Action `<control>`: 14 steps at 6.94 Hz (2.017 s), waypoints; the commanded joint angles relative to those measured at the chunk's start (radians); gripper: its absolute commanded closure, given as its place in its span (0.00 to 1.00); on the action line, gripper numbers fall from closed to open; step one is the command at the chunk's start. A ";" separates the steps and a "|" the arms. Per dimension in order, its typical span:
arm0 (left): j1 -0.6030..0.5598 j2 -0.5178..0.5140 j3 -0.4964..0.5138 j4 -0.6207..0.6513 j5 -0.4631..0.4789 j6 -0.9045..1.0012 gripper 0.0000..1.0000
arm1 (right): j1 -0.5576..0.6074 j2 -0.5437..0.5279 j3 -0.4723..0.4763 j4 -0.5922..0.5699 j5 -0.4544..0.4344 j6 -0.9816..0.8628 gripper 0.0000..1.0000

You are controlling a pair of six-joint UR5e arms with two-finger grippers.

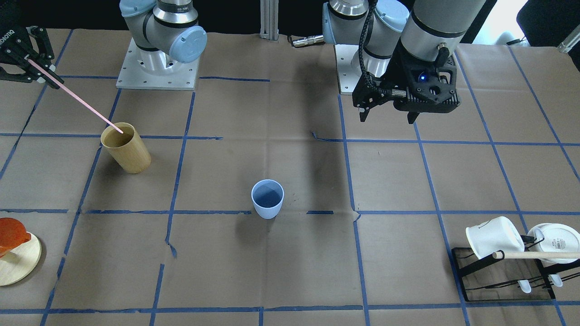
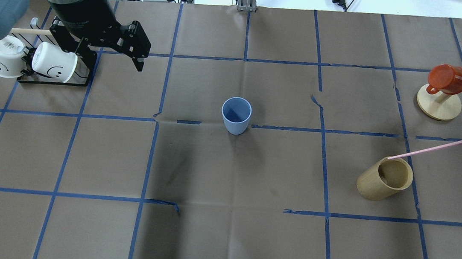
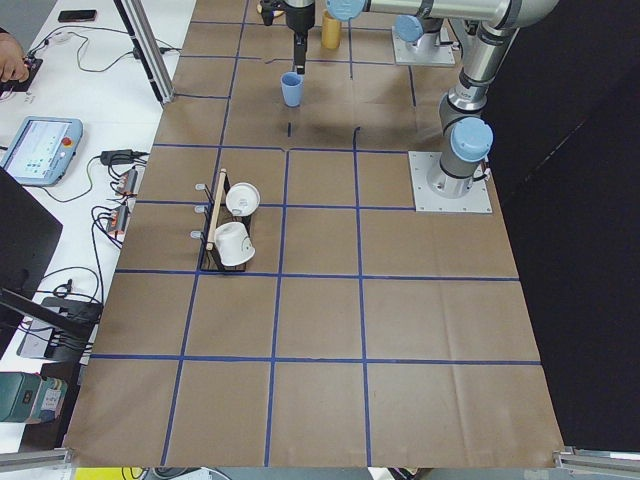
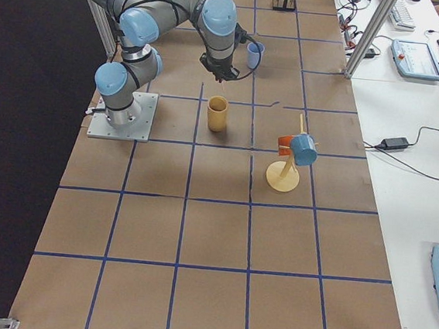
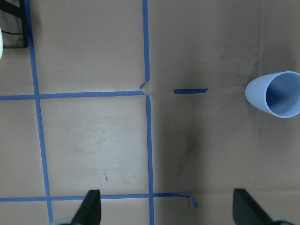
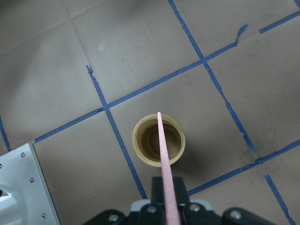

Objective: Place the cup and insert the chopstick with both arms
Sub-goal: 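Grasp the pink chopstick with the right gripper and pull it out of the bamboo cup, then carry the chopstick with the right gripper over the blue cup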

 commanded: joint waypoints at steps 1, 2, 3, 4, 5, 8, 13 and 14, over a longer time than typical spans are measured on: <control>-0.004 0.010 -0.001 -0.001 0.005 0.000 0.00 | 0.073 0.002 -0.046 0.011 0.017 0.160 0.94; -0.004 -0.004 0.000 0.000 -0.003 0.000 0.00 | 0.128 0.006 -0.046 0.002 0.034 0.235 0.94; -0.005 -0.004 -0.001 0.000 -0.005 -0.002 0.00 | 0.199 0.014 -0.046 -0.025 0.034 0.319 0.94; -0.004 -0.004 -0.001 0.002 -0.002 -0.002 0.00 | 0.287 0.038 -0.046 -0.117 0.033 0.419 0.94; -0.004 -0.003 -0.001 0.003 -0.003 0.000 0.00 | 0.370 0.057 -0.046 -0.147 0.032 0.518 0.94; -0.004 0.000 -0.001 0.003 0.005 0.000 0.00 | 0.600 0.127 -0.048 -0.344 0.016 0.827 0.94; -0.004 -0.001 -0.001 0.003 0.006 0.000 0.00 | 0.797 0.241 -0.131 -0.420 -0.064 1.173 0.93; -0.004 -0.003 -0.003 0.003 0.006 0.000 0.00 | 0.811 0.264 -0.152 -0.426 -0.064 1.199 0.93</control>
